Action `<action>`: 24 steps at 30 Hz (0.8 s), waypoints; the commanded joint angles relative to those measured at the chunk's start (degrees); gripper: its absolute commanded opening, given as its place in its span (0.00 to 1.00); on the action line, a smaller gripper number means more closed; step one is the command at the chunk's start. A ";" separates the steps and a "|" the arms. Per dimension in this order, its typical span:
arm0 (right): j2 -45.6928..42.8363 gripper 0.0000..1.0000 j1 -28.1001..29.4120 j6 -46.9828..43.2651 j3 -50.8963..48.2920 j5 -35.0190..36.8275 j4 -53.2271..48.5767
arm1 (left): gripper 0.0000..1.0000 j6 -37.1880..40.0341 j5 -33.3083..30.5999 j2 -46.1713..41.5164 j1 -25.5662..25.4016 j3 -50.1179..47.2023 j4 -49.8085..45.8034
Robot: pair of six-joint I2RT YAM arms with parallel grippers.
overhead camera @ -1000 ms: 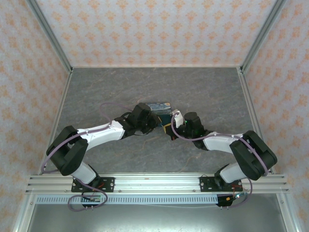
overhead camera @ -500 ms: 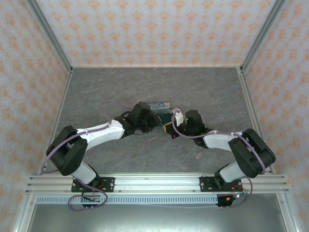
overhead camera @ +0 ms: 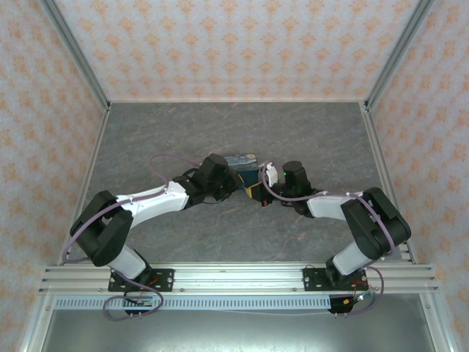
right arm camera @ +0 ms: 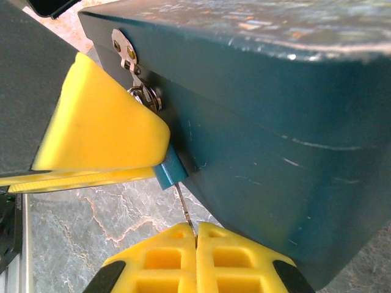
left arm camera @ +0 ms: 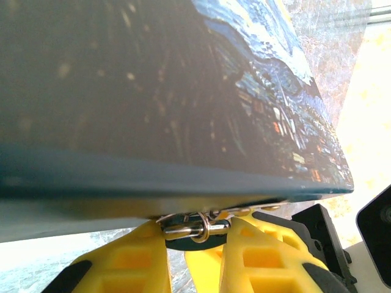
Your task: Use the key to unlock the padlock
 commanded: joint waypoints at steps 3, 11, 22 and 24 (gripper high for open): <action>0.89 0.00 -0.80 1.01 4.82 -2.91 5.94 | 0.19 2.01 6.03 -1.61 -1.58 1.51 -1.35; 1.90 0.00 -2.67 1.47 6.14 -6.02 4.68 | 0.19 2.57 5.92 -2.06 -1.49 1.55 -2.17; 2.72 0.00 -2.69 3.17 6.15 -5.80 6.83 | 0.19 2.69 6.09 -1.39 -1.36 1.92 -2.17; 2.15 0.00 -2.66 4.20 5.77 -5.40 8.20 | 0.19 2.75 6.26 -0.80 -1.34 1.85 -1.86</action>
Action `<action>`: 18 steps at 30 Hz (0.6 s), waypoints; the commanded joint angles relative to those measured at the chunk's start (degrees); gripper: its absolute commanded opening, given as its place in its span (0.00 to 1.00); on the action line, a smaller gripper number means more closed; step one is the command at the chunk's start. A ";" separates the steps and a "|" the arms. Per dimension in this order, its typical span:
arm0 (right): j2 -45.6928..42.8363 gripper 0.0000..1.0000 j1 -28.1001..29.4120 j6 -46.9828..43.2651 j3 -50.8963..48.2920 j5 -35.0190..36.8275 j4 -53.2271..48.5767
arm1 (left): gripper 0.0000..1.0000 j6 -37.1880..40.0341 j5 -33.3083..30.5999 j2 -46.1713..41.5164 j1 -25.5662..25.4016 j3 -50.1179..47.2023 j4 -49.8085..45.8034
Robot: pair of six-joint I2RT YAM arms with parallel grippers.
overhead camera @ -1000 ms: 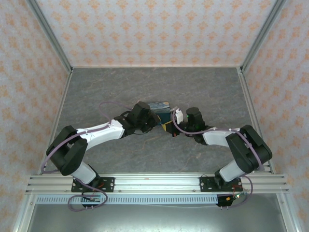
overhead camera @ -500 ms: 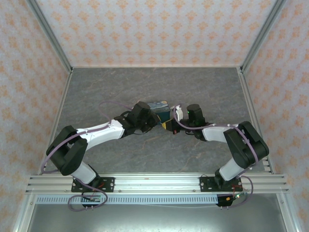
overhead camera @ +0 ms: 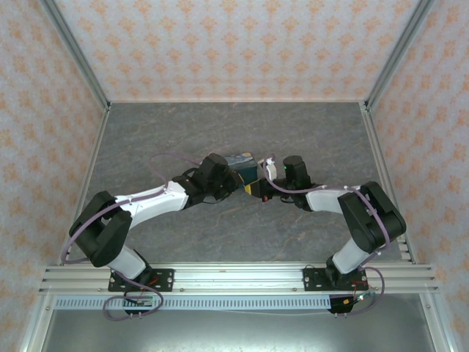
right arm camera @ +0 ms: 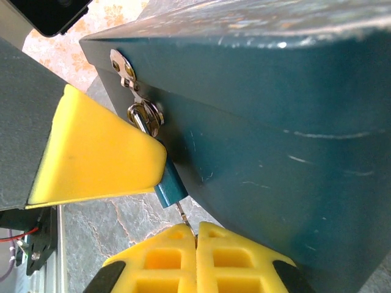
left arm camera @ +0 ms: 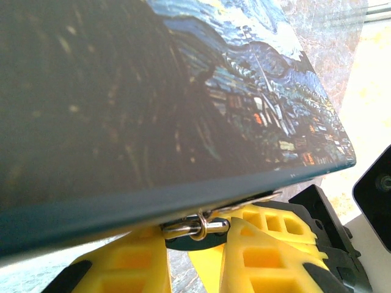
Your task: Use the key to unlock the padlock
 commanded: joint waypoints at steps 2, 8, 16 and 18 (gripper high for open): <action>-1.79 0.00 -0.26 2.40 1.60 1.87 10.48 | 0.19 1.45 6.62 0.29 -1.31 1.37 -0.97; -3.07 0.00 0.62 2.45 0.57 4.15 11.06 | 0.19 0.85 7.38 2.99 -1.42 0.95 1.30; -3.40 0.00 1.16 4.06 1.44 5.24 13.26 | 0.19 0.30 9.05 6.00 -1.89 1.15 3.70; -3.69 0.00 1.45 4.10 0.76 5.77 13.18 | 0.19 0.39 8.66 6.27 -1.95 1.18 3.72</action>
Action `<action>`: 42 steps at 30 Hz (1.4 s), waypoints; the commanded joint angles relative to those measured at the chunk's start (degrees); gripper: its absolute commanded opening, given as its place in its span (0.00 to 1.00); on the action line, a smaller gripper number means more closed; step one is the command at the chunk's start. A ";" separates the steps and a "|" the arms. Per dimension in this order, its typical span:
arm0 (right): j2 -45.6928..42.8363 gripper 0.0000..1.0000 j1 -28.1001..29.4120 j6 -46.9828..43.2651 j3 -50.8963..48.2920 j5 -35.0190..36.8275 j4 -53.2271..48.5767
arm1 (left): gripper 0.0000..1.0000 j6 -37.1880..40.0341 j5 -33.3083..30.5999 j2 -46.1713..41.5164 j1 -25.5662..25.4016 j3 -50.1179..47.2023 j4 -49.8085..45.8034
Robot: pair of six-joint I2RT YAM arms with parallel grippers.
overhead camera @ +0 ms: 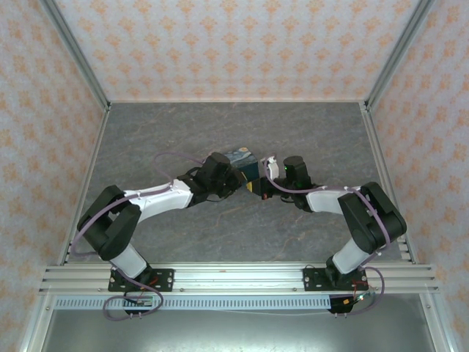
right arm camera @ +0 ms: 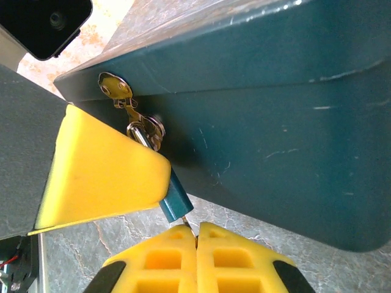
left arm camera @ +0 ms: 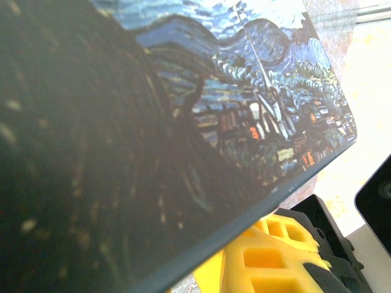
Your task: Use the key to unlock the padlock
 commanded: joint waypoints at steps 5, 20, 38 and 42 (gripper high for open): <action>-3.21 0.00 1.96 1.65 -1.35 2.38 11.88 | 0.19 0.46 7.36 3.40 -2.19 0.37 -0.55; -3.76 0.00 5.44 11.00 -6.69 10.98 10.14 | 0.34 0.86 5.25 3.32 -2.16 -2.69 0.91; -6.98 0.00 7.06 19.72 -7.54 12.30 2.82 | 0.59 1.65 -4.62 -15.66 -1.38 -11.42 -2.42; -7.26 0.00 9.30 22.80 -7.93 14.13 4.42 | 0.58 -0.96 -6.94 -18.87 -1.46 -16.21 2.36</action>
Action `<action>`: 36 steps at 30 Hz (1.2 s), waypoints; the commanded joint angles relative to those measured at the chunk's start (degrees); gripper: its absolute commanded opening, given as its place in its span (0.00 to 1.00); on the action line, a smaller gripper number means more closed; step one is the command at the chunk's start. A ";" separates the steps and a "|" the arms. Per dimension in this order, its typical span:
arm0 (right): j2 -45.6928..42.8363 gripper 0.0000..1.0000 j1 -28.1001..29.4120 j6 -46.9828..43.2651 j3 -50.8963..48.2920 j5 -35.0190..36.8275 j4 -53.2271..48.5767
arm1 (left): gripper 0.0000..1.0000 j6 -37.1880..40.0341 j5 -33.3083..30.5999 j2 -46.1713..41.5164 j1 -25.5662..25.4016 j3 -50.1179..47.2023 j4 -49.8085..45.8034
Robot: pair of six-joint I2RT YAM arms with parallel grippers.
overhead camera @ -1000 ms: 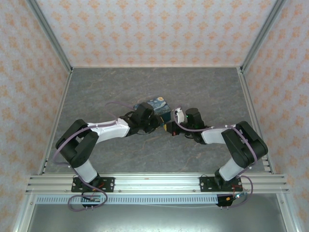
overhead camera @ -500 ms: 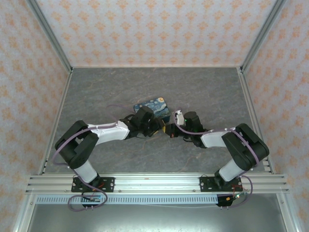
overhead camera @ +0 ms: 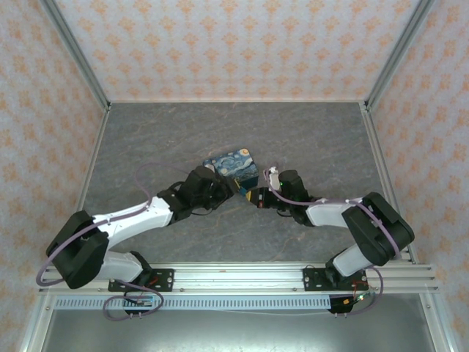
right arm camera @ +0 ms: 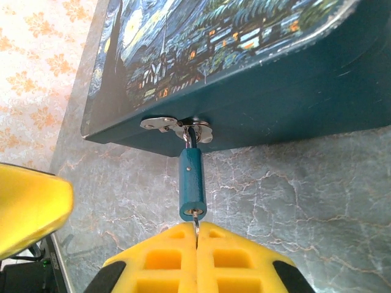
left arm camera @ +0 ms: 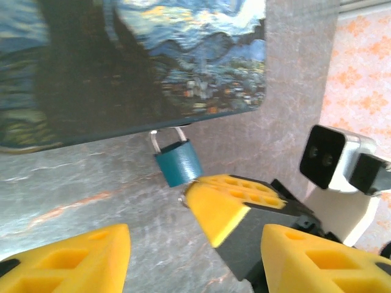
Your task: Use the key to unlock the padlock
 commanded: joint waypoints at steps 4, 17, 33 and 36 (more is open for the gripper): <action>-2.18 0.00 4.27 6.99 -0.21 4.57 4.33 | 0.58 -3.99 -6.80 -4.44 -0.90 -7.13 6.66; -4.39 0.00 9.55 21.40 -1.31 13.73 7.62 | 0.53 -12.14 -12.38 -4.88 -3.05 -14.42 17.54; -0.98 0.00 9.90 25.65 0.20 12.03 9.03 | 0.52 -18.92 -9.82 6.31 -3.45 -13.88 35.78; -0.47 0.00 9.90 25.68 0.22 12.01 8.76 | 0.49 -19.11 -10.16 7.84 -3.49 -13.72 38.10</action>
